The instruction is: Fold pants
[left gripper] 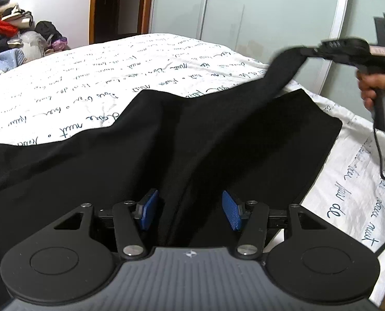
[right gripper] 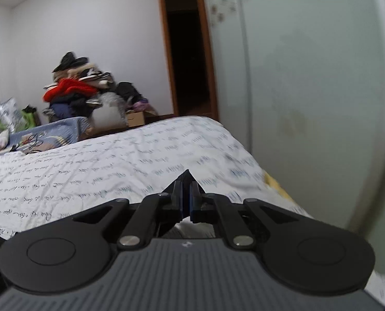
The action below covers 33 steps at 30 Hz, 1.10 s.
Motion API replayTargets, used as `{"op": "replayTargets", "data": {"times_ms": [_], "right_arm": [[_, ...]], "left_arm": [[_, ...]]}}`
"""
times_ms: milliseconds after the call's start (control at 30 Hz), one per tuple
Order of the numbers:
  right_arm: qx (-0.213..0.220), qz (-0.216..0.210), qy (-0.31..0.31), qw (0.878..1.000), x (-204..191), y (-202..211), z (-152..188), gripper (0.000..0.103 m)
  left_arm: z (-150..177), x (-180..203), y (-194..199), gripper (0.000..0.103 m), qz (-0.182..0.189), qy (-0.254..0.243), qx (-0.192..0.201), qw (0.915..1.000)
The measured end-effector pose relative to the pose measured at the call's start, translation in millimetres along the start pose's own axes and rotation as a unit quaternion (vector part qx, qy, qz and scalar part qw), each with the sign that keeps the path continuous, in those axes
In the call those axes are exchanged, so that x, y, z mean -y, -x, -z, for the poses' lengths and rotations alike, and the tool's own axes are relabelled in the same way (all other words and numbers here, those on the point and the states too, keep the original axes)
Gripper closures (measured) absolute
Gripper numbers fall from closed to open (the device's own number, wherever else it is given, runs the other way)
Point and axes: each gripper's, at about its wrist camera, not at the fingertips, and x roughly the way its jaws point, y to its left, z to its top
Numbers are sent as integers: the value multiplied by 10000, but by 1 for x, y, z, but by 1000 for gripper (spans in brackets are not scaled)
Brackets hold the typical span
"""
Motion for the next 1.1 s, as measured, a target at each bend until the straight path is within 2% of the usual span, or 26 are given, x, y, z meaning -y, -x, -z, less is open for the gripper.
{"op": "replayTargets", "data": {"times_ms": [67,167,200,267,533,633,900,1100], "right_arm": [[-77,152,-122,9998,11,6,12,98],[-171,233,-368,9989,23,8,28,98],[-193,233,-424,9986,26,8,32,98],[-200,263,-469,9984,29,7,37,98],[-71,303,-725,9969,39,18,45,98],[-29,302,-799,9963,42,30,49,98],[-185,485,-1002,9936,56,47,75,98],[-288,564,-1195,9908,66,56,94,98]], "left_arm": [[-2,2,1,49,85,31,-23,10000],[-2,10,3,85,68,-100,-74,9999],[-2,14,4,91,-6,-227,-71,9997],[0,22,5,95,-98,-502,-55,9987],[-3,23,16,96,-215,-565,209,9980],[-3,24,26,96,-151,-625,273,9976],[13,36,30,96,59,-975,1,9952],[19,39,31,96,81,-975,-61,9952]]}}
